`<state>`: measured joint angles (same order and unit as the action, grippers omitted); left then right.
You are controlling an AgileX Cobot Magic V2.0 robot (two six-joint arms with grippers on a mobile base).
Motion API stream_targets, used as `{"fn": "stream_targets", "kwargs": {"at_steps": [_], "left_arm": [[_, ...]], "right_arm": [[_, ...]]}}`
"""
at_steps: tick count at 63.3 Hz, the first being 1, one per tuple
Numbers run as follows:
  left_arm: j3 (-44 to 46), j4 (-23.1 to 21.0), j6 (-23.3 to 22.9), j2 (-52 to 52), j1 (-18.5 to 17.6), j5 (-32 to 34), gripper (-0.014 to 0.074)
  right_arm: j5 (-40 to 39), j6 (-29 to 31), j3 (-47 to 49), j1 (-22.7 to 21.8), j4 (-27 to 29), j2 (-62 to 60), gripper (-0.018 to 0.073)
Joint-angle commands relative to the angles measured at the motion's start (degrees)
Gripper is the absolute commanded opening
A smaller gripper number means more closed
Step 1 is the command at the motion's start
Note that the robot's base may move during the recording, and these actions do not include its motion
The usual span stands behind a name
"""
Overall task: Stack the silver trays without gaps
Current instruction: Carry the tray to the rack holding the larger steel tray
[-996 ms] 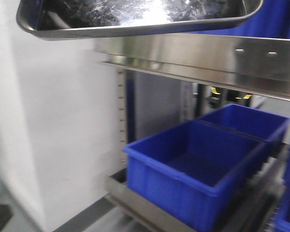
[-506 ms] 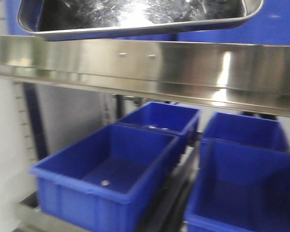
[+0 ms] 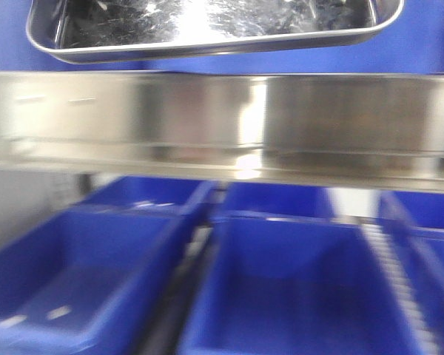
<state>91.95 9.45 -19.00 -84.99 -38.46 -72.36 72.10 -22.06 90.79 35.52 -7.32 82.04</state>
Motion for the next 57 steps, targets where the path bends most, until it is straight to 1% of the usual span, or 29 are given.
{"fn": "stream_targets", "kwargs": {"at_steps": [1, 57], "left_arm": [[1.46, -3.28, 1.82, 1.64, -1.11, -2.37, -0.0043], [1.46, -3.28, 1.82, 1.64, -1.11, -2.37, -0.0048]], "right_arm": [[0.25, 1.33, 1.81, 0.45, 2.33, -2.05, 0.0057], [0.25, 1.33, 1.81, 0.45, 2.33, -2.05, 0.0057]]}}
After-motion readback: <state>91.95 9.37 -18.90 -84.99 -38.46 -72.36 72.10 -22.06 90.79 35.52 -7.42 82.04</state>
